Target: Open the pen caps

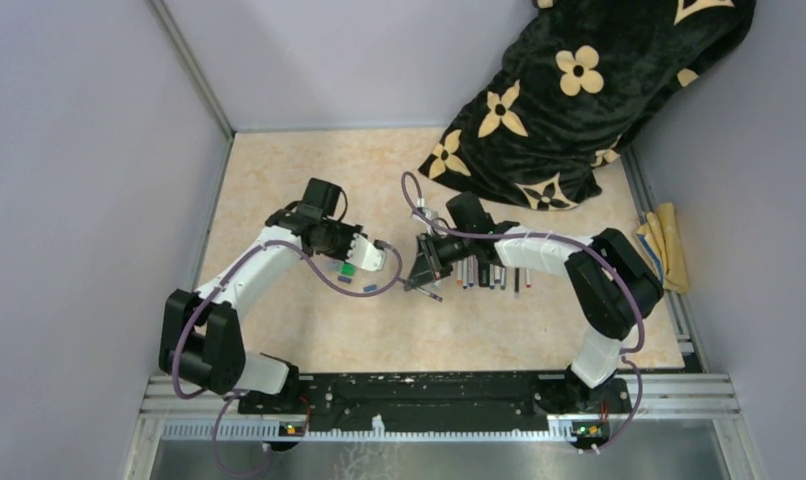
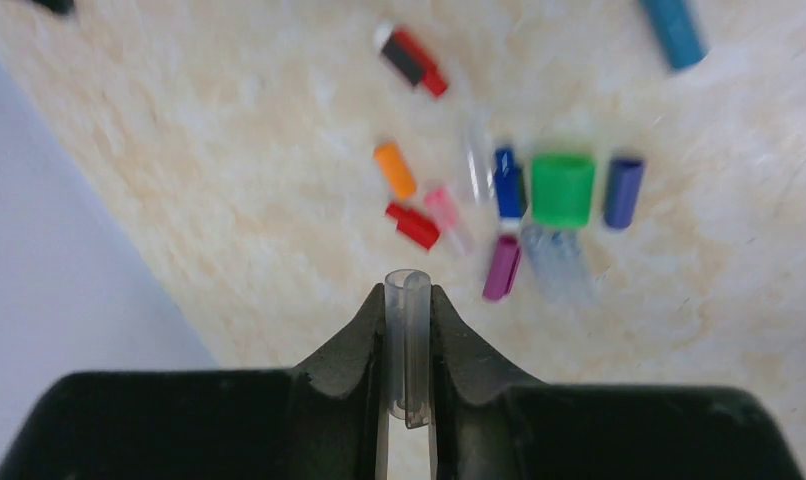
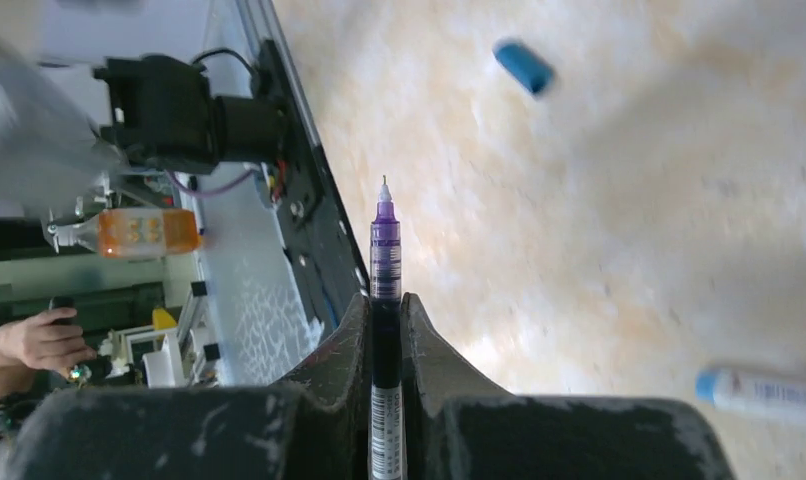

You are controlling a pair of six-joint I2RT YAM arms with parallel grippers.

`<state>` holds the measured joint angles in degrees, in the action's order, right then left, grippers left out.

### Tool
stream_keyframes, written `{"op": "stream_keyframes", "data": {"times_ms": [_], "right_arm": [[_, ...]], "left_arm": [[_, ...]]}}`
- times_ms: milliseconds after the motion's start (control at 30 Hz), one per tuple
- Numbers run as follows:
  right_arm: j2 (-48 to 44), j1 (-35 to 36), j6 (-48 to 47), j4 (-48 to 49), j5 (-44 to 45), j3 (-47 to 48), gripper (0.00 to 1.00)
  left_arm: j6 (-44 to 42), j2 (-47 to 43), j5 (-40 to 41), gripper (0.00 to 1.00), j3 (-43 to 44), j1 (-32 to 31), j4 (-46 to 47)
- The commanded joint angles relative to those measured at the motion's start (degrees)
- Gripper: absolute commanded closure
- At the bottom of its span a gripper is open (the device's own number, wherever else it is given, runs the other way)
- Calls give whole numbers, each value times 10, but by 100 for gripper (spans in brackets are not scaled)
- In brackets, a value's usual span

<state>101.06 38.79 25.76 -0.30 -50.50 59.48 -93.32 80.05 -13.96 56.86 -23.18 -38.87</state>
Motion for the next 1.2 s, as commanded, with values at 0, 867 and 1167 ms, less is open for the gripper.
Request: {"op": "stream_keyframes", "data": {"times_ms": [0, 867, 1167], "right_arm": [[-46, -13, -48, -74, 23, -37, 100], [91, 23, 73, 95, 540, 45, 99], [95, 28, 67, 101, 541, 32, 84]], "left_arm": [[-23, 11, 62, 100, 13, 36, 41], [221, 108, -122, 72, -26, 35, 89], [235, 115, -114, 62, -33, 34, 103]]}}
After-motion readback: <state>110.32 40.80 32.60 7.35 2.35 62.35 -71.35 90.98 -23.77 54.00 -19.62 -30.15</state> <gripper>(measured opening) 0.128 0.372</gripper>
